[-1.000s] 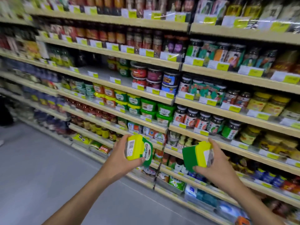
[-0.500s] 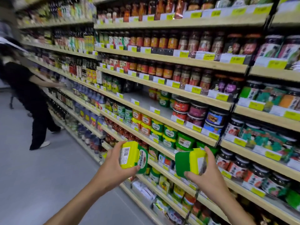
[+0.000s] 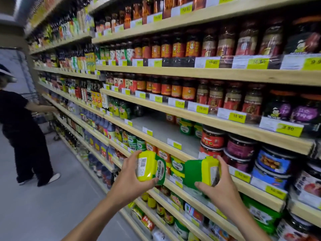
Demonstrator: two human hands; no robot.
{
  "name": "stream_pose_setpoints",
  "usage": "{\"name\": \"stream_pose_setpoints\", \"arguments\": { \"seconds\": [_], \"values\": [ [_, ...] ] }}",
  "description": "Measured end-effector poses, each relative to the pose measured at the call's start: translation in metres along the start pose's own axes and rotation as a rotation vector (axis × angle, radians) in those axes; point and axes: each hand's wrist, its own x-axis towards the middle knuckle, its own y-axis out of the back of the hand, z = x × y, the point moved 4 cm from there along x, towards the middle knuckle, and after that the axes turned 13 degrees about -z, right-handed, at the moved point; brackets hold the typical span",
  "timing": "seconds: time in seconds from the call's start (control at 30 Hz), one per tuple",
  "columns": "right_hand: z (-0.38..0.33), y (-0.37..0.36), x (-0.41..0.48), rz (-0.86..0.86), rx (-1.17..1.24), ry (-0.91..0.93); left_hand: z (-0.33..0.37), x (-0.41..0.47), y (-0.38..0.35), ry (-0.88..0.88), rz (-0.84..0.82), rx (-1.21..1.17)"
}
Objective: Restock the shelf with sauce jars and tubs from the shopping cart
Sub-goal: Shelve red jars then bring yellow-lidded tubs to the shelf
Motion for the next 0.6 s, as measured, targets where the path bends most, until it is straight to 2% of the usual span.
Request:
{"name": "stream_pose_setpoints", "arguments": {
  "seconds": [0.33, 0.6],
  "values": [
    [0.001, -0.005, 0.098, -0.016, 0.075, -0.035, -0.012, 0.117, 0.007, -0.001, 0.017, 0.021],
    [-0.004, -0.024, 0.135, 0.044, 0.134, -0.032, -0.035, 0.198, 0.024, -0.08, -0.089, 0.049]
  ]
}}
